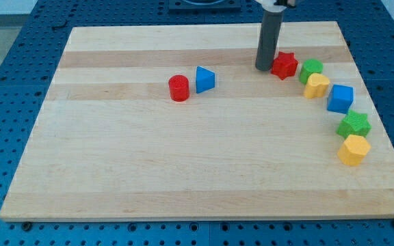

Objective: Move the red star closer to green circle

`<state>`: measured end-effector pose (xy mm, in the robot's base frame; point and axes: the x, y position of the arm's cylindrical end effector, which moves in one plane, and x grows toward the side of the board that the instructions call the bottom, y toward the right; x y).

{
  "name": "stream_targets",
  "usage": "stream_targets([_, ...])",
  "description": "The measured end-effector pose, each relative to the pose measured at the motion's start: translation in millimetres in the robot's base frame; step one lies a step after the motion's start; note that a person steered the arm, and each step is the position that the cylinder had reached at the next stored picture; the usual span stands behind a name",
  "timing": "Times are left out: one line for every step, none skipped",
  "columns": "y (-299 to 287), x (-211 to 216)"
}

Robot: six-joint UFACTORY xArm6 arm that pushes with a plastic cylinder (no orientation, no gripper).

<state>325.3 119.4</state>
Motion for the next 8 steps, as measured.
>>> stream_targets([9,-8])
stream_targets([15,-19])
stream_targets([7,-22])
stream_targets([-36,-16])
stream_targets([-70,6])
stream_targets([-74,29])
stream_targets([-62,30])
stream_targets([-48,17])
